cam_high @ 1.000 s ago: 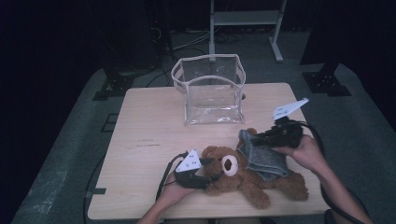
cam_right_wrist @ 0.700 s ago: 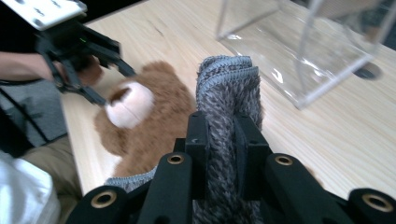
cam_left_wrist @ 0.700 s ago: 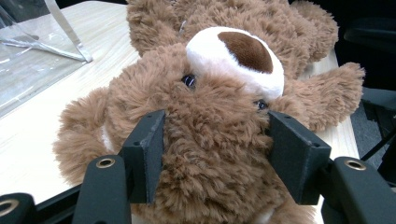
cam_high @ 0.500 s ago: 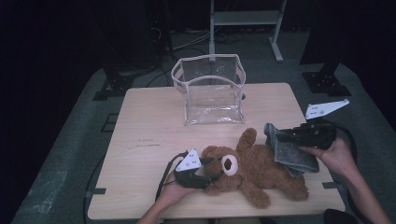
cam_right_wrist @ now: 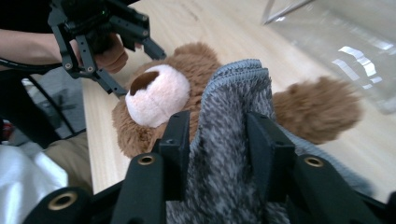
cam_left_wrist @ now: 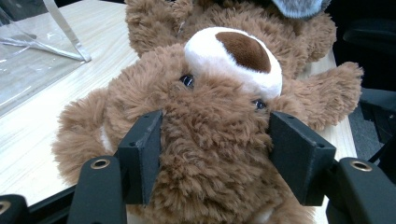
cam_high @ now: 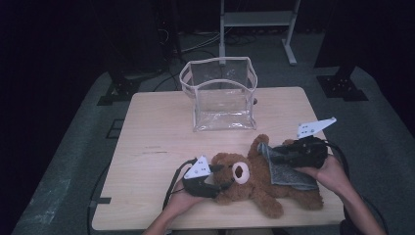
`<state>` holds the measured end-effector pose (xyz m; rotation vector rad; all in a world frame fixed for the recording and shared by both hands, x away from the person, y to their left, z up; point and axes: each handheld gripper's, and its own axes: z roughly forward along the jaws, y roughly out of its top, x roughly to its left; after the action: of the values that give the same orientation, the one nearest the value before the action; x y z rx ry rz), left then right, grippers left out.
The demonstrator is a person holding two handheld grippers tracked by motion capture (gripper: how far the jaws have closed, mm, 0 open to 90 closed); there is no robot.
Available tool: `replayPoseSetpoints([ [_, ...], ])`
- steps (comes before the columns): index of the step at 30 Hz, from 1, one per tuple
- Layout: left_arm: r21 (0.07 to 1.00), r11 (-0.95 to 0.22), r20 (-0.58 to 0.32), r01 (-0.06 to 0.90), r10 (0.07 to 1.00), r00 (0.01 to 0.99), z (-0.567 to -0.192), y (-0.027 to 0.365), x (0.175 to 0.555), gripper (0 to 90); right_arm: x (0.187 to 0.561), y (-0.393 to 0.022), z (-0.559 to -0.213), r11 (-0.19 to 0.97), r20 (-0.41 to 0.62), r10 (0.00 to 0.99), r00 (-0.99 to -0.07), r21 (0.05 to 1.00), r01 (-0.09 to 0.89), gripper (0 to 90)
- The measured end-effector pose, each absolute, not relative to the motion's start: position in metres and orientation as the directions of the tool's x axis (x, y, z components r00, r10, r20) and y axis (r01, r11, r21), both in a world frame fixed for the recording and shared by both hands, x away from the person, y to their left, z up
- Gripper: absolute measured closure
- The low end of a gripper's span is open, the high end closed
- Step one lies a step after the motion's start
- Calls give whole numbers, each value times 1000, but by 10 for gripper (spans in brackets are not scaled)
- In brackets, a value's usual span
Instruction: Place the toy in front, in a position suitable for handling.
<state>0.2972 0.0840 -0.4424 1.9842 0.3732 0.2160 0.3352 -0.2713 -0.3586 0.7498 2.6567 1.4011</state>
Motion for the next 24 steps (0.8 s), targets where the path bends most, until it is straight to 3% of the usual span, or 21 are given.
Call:
replayPoseSetpoints([
  [3,905,-391,-19,168,358,934,-442,84,297,362,337,-278,-361,477,169,468,-867,778,409,574],
  [9,907,-387,-18,168,362,932,-437,84,298,328,335,-288,-389,404,227,482,-846,799,445,753],
  [16,920,-368,5,133,350,937,-422,77,292,305,325,-277,-401,339,255,481,-839,828,447,777],
  [24,899,-416,35,134,374,927,-423,75,293,328,315,-235,-405,336,248,429,-869,849,408,778],
])
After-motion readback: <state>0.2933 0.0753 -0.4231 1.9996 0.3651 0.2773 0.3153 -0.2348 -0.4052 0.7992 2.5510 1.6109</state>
